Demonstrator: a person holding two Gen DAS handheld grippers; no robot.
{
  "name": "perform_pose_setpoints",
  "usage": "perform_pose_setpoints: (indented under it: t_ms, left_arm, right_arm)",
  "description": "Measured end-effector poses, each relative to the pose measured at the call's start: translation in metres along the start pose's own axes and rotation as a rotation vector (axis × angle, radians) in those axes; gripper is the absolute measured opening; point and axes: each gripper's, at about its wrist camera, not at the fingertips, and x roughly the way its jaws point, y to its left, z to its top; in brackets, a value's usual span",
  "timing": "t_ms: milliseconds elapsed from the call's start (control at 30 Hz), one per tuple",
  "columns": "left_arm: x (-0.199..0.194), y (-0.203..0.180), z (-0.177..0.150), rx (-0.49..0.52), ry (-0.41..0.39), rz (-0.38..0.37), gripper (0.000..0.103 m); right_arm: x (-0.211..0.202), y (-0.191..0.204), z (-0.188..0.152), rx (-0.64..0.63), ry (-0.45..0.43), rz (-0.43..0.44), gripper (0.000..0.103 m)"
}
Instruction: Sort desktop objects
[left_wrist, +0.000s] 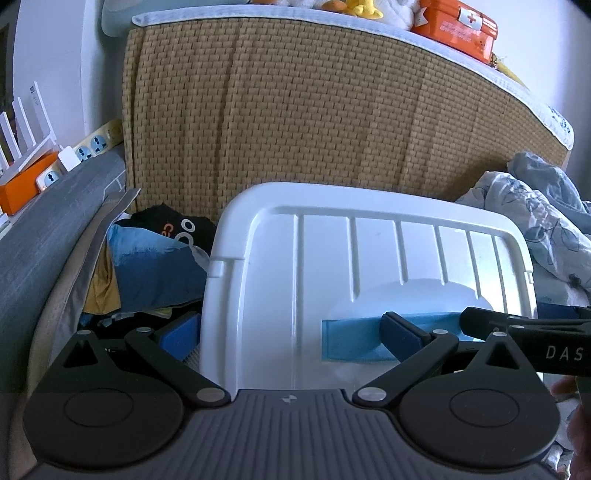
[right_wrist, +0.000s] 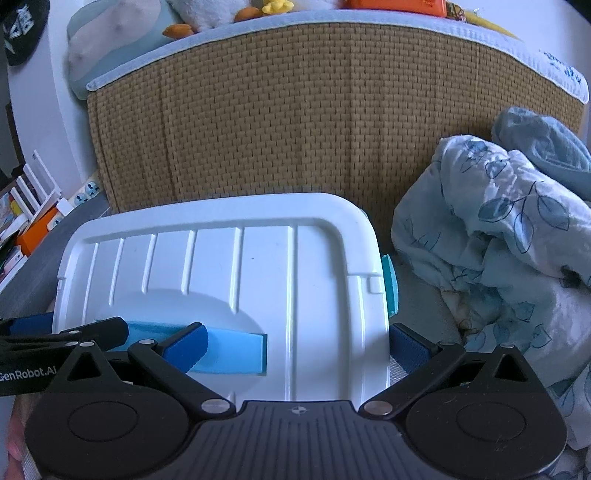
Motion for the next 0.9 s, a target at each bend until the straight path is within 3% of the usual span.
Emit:
perform_pose_setpoints:
  t_ms: [900]
  left_arm:
    - [0.057,-0.002,0.032,-0.017,0.078,-0.011,0.103]
  right_arm:
    - [0.044,-0.009,0.032,-0.028,0.045,-0.025,0.103]
